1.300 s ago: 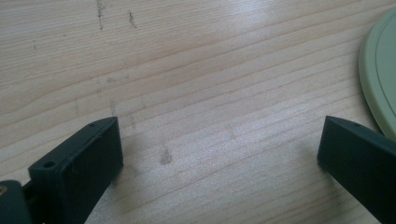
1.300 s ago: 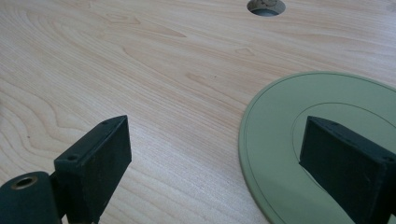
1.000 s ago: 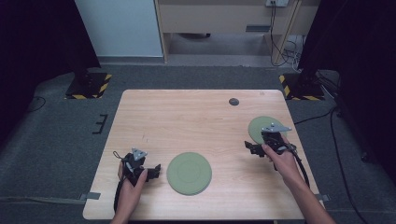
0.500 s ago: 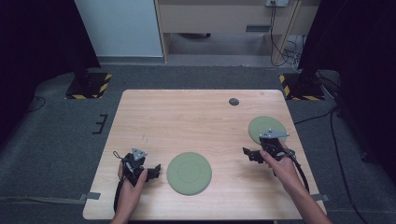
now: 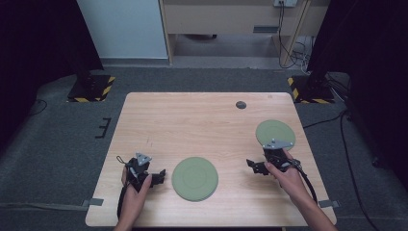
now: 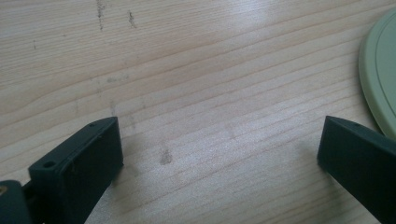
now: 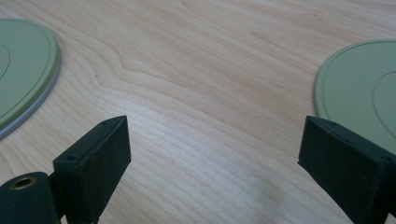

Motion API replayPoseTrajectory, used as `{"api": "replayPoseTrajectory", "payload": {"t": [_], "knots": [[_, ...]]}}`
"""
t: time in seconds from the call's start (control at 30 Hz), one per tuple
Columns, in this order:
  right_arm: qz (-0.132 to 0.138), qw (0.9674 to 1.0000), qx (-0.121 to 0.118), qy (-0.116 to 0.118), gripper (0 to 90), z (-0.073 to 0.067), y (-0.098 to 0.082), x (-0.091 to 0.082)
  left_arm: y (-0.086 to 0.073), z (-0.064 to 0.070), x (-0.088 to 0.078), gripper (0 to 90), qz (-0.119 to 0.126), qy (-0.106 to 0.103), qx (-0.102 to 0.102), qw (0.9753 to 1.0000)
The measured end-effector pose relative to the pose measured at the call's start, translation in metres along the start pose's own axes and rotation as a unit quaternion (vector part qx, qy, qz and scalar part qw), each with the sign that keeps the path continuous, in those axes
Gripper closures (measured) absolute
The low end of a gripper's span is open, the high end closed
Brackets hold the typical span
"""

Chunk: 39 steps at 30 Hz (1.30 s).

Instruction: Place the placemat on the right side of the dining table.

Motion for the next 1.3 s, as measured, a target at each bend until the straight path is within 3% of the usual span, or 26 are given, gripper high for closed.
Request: {"api": "replayPoseTrajectory", "payload": {"t": [0.3, 0.53, 0.83, 1.3], "knots": [[-0.016, 0.9996, -0.017, 0.018, 9.0, -0.017, -0.003, 0.007, 0.000, 0.000, 0.000, 0.0, 0.000, 0.000, 0.000, 1.0000], [-0.020, 0.9993, -0.006, 0.030, 9.0, -0.022, -0.003, 0.012, 0.000, 0.000, 0.000, 0.0, 0.000, 0.000, 0.000, 1.0000], [-0.015, 0.9997, -0.009, 0.019, 8.2, -0.031, 0.000, 0.028, 0.000, 0.000, 0.000, 0.0, 0.000, 0.000, 0.000, 1.0000], [-0.031, 0.9992, -0.025, -0.002, 5.3, -0.041, -0.004, 0.046, 0.000, 0.000, 0.000, 0.0, 0.000, 0.000, 0.000, 1.0000]]}}
Point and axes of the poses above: each handheld gripper's, and its own axes: x roughly forward along the jaws, y roughly out of its top, z roughly to its right, the point moved 1 cm from there along x, roughly forward along the jaws, and after that the axes turned 3 degrees about z, right-handed, at the moved point
